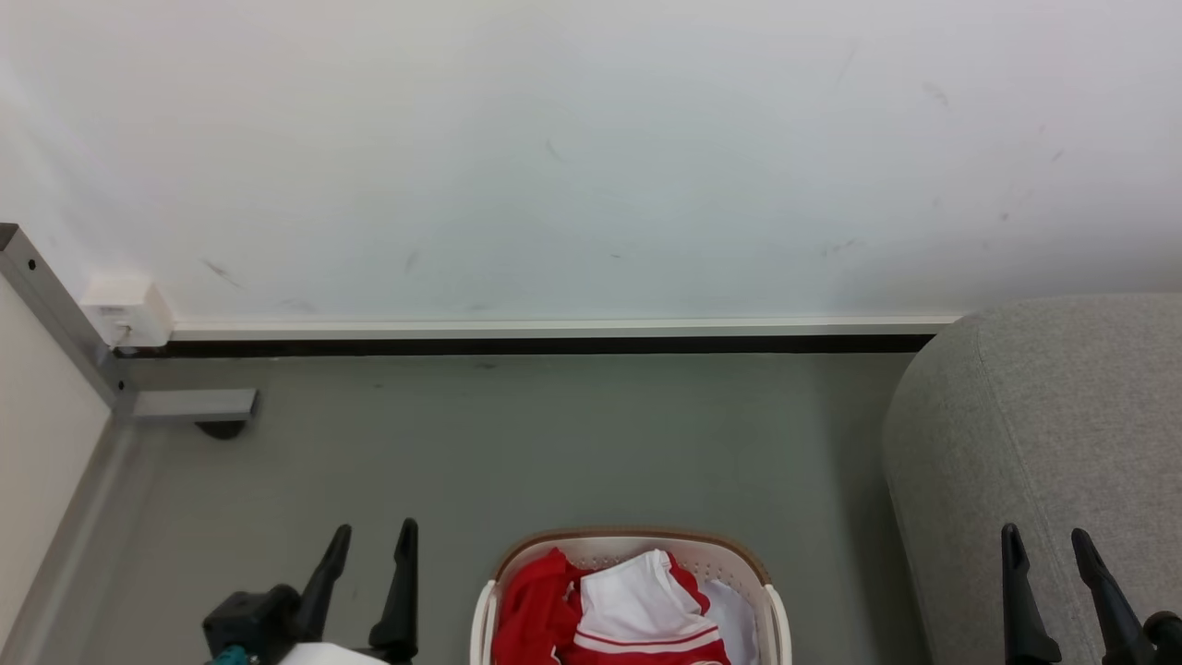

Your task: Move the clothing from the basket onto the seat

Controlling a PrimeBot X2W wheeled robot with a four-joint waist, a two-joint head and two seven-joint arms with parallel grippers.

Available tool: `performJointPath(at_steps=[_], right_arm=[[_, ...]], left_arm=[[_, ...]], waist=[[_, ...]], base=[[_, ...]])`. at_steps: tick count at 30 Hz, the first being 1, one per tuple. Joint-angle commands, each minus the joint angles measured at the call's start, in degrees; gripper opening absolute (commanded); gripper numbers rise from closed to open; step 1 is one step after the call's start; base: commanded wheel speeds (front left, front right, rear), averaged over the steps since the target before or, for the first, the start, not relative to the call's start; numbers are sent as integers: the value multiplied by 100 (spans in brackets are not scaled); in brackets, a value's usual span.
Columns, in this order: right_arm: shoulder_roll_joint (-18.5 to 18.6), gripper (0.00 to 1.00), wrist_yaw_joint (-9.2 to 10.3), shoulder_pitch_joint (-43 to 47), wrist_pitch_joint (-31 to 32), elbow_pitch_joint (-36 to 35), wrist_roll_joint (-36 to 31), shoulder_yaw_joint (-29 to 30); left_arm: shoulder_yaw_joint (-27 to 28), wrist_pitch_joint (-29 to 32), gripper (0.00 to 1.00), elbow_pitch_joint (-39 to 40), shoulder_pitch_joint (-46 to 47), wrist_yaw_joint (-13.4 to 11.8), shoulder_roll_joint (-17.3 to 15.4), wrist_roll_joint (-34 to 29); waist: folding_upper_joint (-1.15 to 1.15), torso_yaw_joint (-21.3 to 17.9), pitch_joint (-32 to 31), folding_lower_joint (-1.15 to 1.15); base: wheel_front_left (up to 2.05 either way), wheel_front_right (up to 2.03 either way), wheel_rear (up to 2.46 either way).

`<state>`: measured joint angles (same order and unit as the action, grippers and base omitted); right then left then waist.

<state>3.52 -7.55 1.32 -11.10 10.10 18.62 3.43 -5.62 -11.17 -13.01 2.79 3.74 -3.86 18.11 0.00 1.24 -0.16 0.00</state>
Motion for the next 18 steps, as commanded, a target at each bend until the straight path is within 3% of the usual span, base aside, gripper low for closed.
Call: performJointPath(at_steps=[1, 18], right_arm=[[0, 100, 9, 37, -56, 4, -177, 22], [-49, 100, 10, 78, -238, 221, -579, 43]], left_arm=[[18, -50, 100, -11, -53, 6, -56, -201], [77, -240, 100, -134, -90, 8, -5, -882]], waist=[[0, 6, -7, 0], [0, 51, -1, 0]], base=[[0, 0, 0], [0, 0, 0]])
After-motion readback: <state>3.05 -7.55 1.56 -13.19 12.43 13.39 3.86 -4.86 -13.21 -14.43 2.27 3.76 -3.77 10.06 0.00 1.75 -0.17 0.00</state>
